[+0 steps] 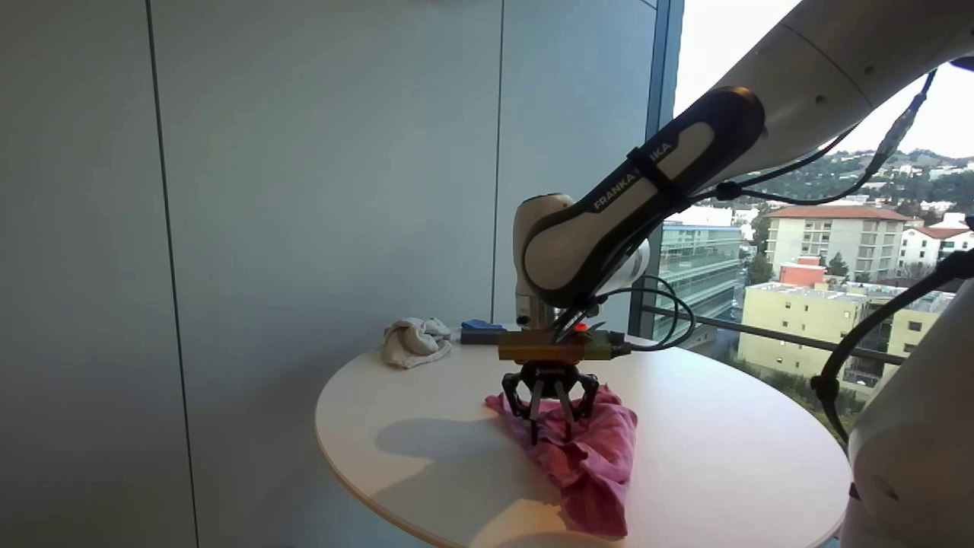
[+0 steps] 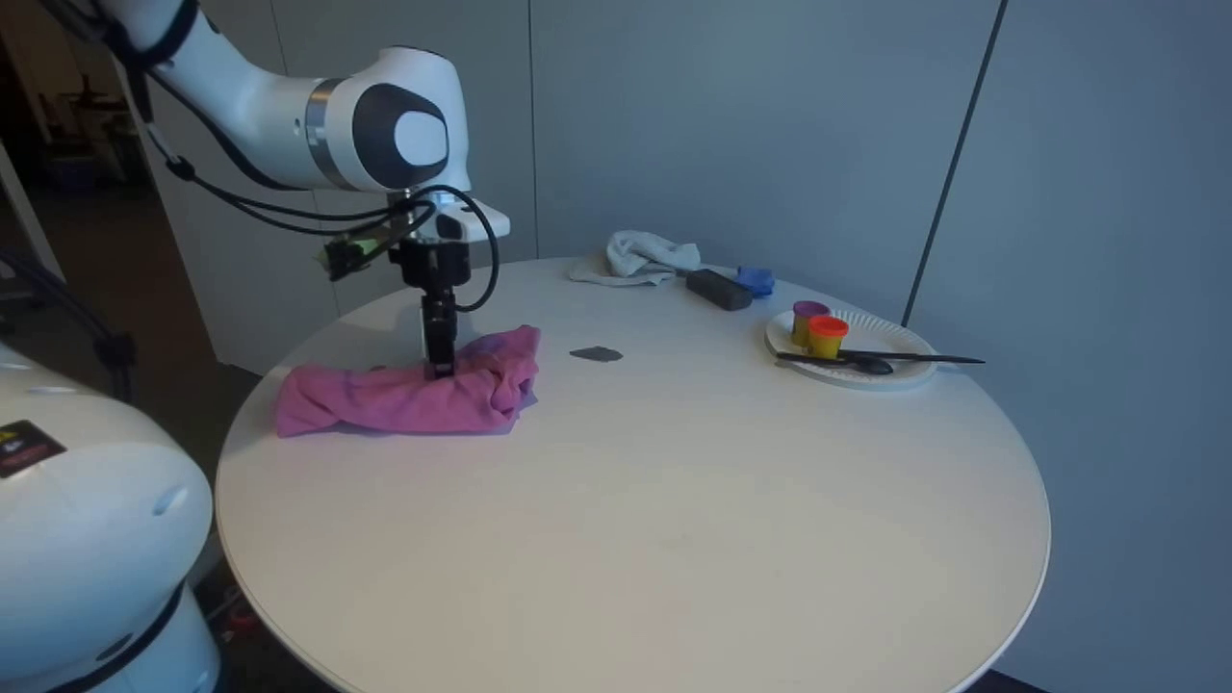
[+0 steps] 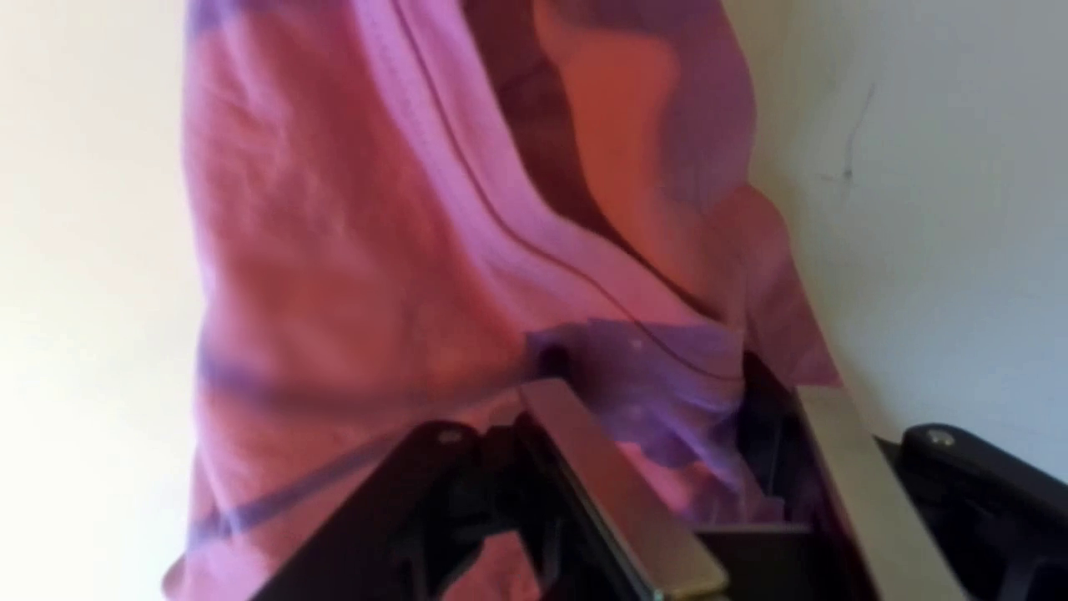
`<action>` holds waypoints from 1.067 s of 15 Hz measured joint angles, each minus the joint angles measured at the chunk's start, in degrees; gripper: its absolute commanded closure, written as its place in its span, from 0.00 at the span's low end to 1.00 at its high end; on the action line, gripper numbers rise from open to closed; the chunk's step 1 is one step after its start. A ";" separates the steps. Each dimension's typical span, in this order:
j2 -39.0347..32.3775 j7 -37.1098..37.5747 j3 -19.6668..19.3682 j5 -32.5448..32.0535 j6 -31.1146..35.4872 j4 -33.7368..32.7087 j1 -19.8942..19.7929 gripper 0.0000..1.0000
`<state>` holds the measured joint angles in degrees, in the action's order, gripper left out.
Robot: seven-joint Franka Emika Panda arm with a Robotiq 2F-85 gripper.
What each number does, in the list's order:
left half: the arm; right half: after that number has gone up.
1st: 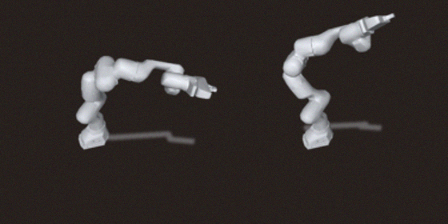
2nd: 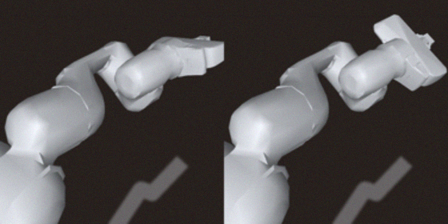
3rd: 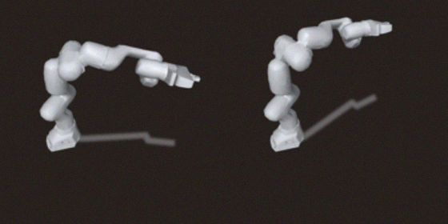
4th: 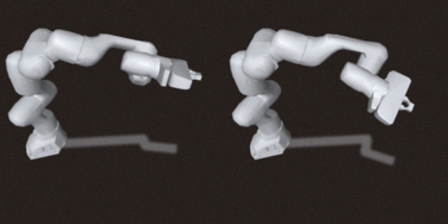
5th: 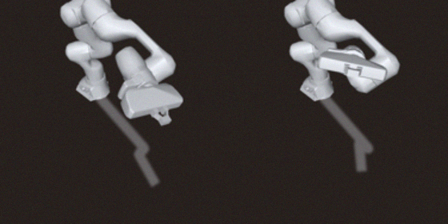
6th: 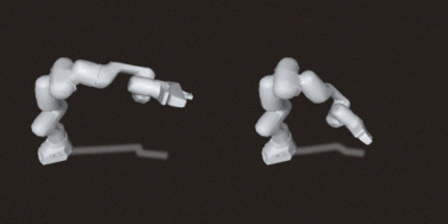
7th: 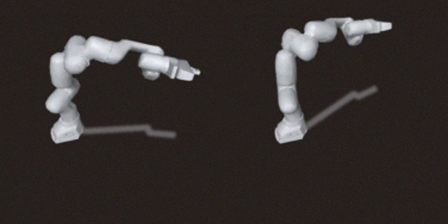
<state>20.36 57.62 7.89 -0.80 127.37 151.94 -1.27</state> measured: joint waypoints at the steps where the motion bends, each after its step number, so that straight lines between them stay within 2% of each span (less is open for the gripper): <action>1: 0.00 0.00 0.01 0.00 0.01 -0.06 0.01 0.88; 4: 0.02 -0.02 0.12 -0.05 -0.02 -0.19 0.03 0.95; 5: 0.03 -0.02 0.22 -0.12 -0.04 -0.25 0.03 0.94; 6: 0.03 -0.03 0.35 -0.23 -0.06 -0.32 0.05 0.65; 7: 0.02 -0.05 0.53 -0.38 -0.12 -0.40 0.07 0.64; 8: 0.01 -0.06 0.74 -0.49 -0.17 -0.47 0.11 0.58; 13: 0.01 -0.08 1.87 -1.27 -0.24 -1.40 0.41 0.22; 14: 0.01 -0.08 2.02 -1.33 -0.47 -1.60 0.43 0.35; 15: 0.01 -0.03 2.17 -1.46 -1.03 -1.76 0.43 0.56; 16: 0.01 -0.03 2.29 -1.68 -1.42 -1.86 0.43 0.51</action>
<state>20.38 57.59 10.17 -2.48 125.94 150.08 -0.83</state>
